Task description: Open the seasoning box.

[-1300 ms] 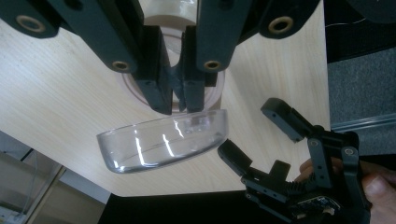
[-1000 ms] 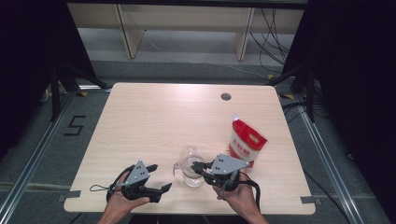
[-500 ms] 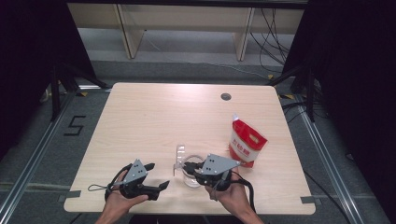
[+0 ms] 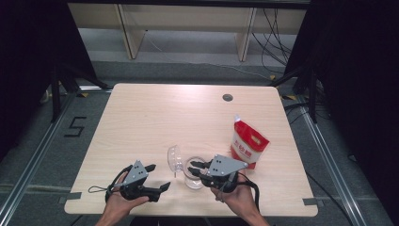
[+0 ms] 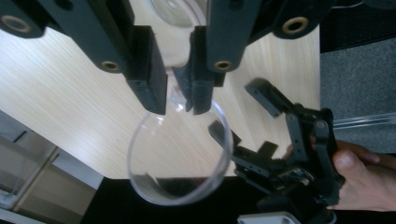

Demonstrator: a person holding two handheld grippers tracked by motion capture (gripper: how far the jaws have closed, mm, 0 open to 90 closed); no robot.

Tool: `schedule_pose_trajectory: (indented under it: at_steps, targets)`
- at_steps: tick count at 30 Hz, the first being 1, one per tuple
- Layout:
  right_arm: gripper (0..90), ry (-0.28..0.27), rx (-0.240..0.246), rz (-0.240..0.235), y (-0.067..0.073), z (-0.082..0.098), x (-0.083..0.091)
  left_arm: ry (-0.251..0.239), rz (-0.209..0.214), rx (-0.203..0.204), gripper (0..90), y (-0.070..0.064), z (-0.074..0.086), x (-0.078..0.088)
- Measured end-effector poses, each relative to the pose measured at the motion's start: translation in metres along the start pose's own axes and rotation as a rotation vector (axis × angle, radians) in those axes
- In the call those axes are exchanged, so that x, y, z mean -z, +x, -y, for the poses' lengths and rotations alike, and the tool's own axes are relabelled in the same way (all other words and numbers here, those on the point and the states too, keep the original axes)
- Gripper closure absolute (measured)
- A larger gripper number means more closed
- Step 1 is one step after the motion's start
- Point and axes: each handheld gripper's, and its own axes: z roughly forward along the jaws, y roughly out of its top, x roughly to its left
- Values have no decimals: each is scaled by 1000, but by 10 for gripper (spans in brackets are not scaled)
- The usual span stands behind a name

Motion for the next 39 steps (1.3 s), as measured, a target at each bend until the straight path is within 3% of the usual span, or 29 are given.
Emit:
schedule_pose_trajectory:
  at_steps: [7, 11, 12, 13, 14, 16, 18, 19, 20, 22, 23, 26, 27, 31, 34, 35, 36, 37, 38, 39]
  targets:
    - [545, 3, -80, 74, -10, 26, 26, 3, 0, -4, 159, -1, -1, 0]
    - [502, 17, -127, 100, -11, 43, 40, 4, -1, -4, 159, -1, -1, 1]
    - [483, 20, -151, 118, -11, 49, 47, 3, -4, -1, 159, 0, -1, 1]
    - [465, 21, -155, 118, -12, 53, 51, 0, -9, 31, 159, -2, 0, 0]
    - [450, 25, -189, 148, -10, 56, 55, 3, -5, 25, 159, -1, 0, 1]
    - [447, 20, -172, 150, -13, 59, 59, 0, -2, 34, 159, -1, 0, 0]
    - [431, 20, -192, 176, -15, 65, 68, -1, -5, 31, 159, -1, 0, 0]
    - [419, 16, -211, 201, -18, 71, 76, 7, -8, 5, 159, 0, 0, 0]
    - [417, 20, -251, 211, -17, 73, 81, 7, -10, 6, 159, 0, 0, 0]
    - [413, 11, -236, 234, -20, 79, 88, 7, -11, 5, 159, 0, 0, 0]
    - [412, 24, -278, 243, -18, 82, 92, 7, -11, 5, 159, 0, 0, 0]
    - [412, 30, -287, 269, -17, 90, 98, 3, -5, 6, 159, 0, -1, -1]
    - [410, 30, -293, 268, -18, 92, 101, -2, -6, 36, 159, -2, 0, -2]
    - [403, 33, -326, 311, -20, 99, 112, 2, -10, 9, 159, 0, -2, -1]
    - [396, 34, -336, 337, -21, 105, 117, -1, -6, 12, 159, 1, -2, -1]
    - [392, 46, -366, 350, -20, 105, 119, -2, -7, 14, 159, 1, -2, -1]
    - [389, 49, -340, 361, -22, 107, 119, -2, -7, 14, 159, 1, -2, -1]
    - [385, 50, -351, 360, -23, 108, 120, 1, -11, 12, 159, 1, -2, -2]
    - [375, 56, -366, 378, -23, 109, 120, 1, -12, 35, 159, 0, -2, -2]
    - [365, 62, -342, 381, -27, 111, 121, -1, -11, 35, 159, 0, -2, -2]
